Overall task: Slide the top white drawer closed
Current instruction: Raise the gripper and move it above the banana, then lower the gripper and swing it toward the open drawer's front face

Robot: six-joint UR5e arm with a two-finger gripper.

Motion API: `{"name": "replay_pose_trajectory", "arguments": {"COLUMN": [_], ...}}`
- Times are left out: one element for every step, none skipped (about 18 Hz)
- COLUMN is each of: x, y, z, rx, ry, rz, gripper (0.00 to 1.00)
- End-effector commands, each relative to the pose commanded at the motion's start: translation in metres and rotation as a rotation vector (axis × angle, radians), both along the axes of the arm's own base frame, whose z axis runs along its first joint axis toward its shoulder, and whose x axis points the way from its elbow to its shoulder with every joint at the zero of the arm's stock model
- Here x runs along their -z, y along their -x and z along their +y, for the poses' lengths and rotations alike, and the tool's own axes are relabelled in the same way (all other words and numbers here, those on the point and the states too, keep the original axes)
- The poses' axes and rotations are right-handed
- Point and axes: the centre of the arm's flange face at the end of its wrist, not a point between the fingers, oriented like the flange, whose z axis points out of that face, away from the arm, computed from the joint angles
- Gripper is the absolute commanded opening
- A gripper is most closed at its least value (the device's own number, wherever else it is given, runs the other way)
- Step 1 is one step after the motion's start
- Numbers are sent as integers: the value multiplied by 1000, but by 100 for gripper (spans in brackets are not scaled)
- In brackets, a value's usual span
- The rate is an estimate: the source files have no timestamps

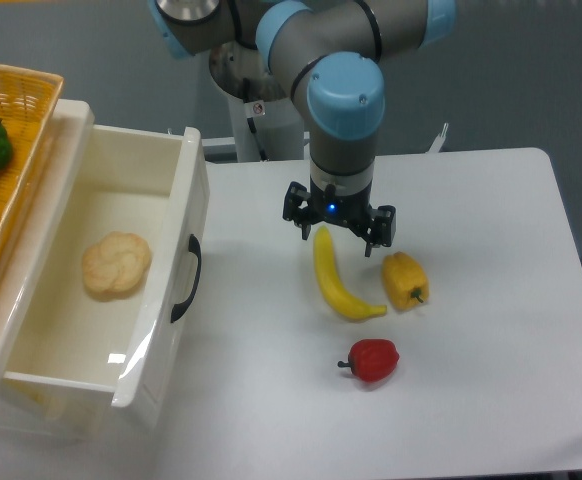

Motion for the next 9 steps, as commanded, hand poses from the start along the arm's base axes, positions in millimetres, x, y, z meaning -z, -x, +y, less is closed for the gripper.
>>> {"name": "replay_pose_trajectory", "arguments": {"x": [0, 2, 5, 9, 12, 20, 25, 29, 34], "y": [0, 1, 3, 3, 2, 4, 5, 4, 3], "z": [0, 2, 4, 5, 7, 9, 12, 15, 18], "rx": [2, 5, -1, -14, -43, -78, -96, -102, -101], "ry": [-1, 0, 2, 4, 6, 13, 10, 0, -15], "rz": [1, 0, -3, -11, -17, -29, -35, -56, -79], "gripper": [100, 100, 100, 100, 100, 100, 100, 100, 100]}}
